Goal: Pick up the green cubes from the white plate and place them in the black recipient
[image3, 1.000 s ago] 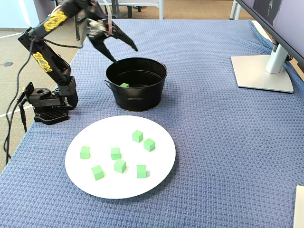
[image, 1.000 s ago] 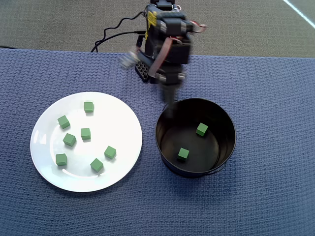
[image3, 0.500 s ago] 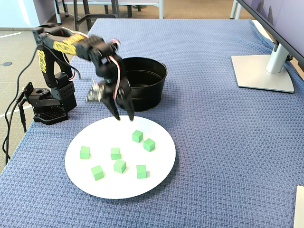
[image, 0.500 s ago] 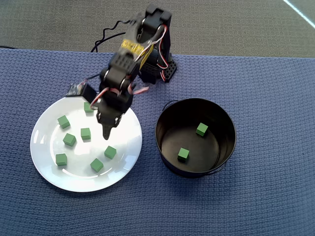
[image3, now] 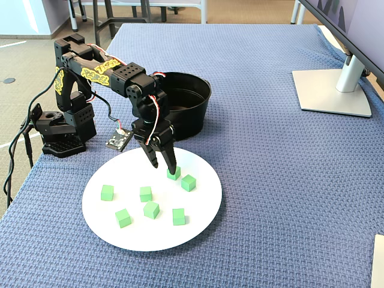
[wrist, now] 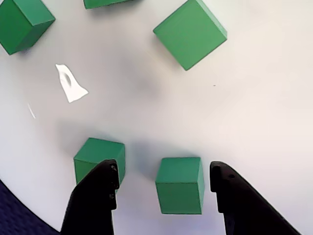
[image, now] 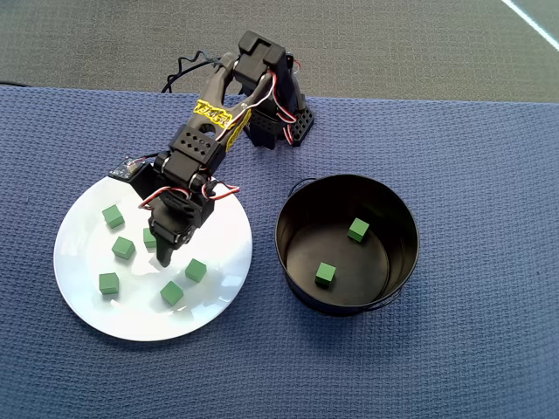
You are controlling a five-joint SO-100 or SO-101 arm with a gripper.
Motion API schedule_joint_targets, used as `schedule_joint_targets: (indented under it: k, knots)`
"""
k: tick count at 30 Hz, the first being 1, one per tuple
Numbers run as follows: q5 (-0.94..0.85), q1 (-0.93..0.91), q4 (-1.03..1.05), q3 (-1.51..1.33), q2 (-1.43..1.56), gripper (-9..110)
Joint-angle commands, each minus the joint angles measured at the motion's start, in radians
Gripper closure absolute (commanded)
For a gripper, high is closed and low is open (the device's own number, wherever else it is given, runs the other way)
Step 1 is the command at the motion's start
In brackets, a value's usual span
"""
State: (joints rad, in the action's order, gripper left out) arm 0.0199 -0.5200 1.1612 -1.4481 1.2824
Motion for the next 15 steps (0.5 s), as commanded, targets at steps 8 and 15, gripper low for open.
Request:
schedule_joint_targets:
  k: [8,15]
  knots:
    - [0.129,0.094,0.021,0.087,-0.029,85]
    - [0.133,0.144,0.044,0.110,-0.072,87]
